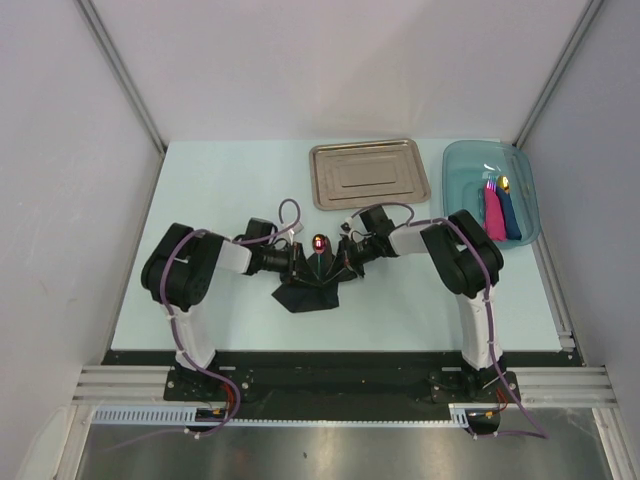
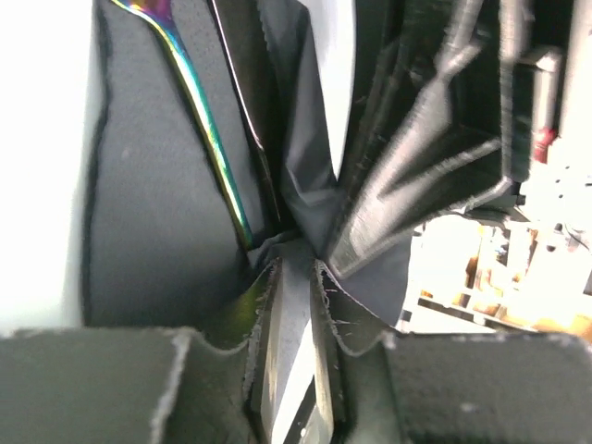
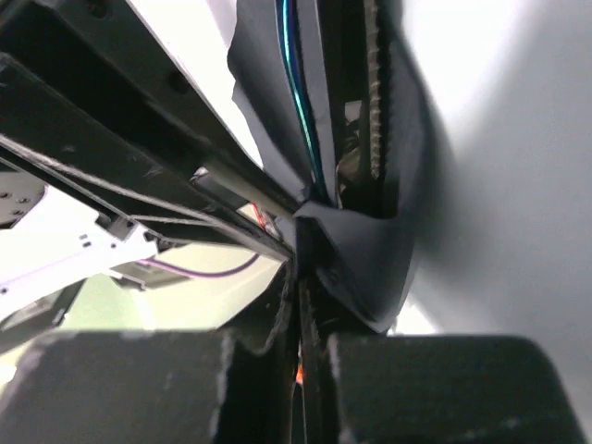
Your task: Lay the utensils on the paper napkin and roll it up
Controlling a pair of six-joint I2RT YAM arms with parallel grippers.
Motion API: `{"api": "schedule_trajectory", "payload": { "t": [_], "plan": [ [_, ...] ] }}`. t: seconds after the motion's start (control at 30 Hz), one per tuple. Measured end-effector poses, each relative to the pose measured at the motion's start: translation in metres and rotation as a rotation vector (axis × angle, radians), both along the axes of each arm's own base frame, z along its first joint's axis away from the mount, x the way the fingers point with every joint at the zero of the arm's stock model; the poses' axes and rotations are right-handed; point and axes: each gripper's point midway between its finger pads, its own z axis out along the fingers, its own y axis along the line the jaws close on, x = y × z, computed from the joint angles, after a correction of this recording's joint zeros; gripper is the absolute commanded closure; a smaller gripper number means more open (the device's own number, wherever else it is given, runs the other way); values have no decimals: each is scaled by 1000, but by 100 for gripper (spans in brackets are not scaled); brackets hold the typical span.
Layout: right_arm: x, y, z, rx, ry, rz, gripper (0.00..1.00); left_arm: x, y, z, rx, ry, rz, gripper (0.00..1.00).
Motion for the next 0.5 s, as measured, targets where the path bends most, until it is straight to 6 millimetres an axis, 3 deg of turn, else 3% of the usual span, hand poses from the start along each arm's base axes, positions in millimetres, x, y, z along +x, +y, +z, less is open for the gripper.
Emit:
{"api": "schedule_trajectory", "payload": {
  "t": [0.23,0.33,0.5],
  "plan": [
    [7,1,-6,-34,-22,-8,94,3,21,12,31,-21,21,62],
    [8,1,-7,-40,-27,-9,94,-2,27,10,50,-5,13,54],
    [7,1,-9,-47,-38,-2,94,-12,35,3,85,27,-1,49]
  ]
}}
